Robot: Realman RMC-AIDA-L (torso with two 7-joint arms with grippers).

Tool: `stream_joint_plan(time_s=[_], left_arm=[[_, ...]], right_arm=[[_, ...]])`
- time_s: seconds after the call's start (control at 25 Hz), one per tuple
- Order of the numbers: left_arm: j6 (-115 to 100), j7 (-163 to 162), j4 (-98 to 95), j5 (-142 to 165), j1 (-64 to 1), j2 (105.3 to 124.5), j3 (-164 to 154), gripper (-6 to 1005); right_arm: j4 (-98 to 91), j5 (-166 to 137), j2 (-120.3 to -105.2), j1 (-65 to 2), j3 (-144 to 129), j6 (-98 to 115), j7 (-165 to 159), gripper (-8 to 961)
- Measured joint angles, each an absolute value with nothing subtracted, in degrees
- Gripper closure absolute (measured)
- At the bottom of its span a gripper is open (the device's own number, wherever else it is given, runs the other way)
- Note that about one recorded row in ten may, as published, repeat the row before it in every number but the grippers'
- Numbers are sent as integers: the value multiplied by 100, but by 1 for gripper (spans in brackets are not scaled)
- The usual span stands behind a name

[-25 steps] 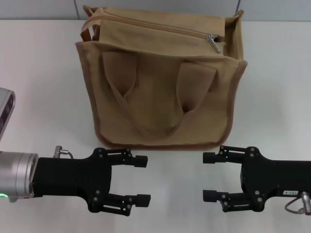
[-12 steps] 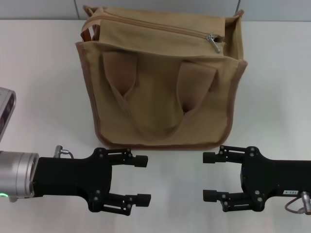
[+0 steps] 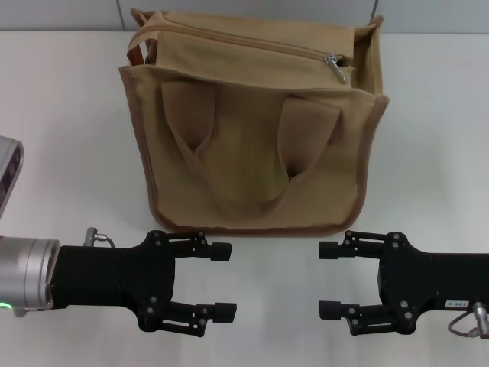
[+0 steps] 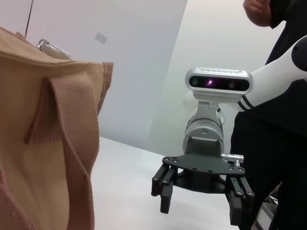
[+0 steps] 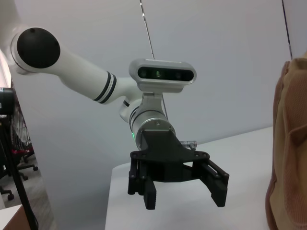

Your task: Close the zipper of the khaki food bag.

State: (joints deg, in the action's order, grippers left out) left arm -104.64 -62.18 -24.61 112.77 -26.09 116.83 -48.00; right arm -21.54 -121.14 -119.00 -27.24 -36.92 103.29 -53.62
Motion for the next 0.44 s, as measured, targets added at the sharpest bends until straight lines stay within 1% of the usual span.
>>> stream_joint_plan(time_s=[0.44], left_arm=[[-10468,-6236,-2461,11276,-2613,11673,-4800,172]], right_arm=[[-2153,-12121,-11900,-2725,-3691,10326,-5375,180]])
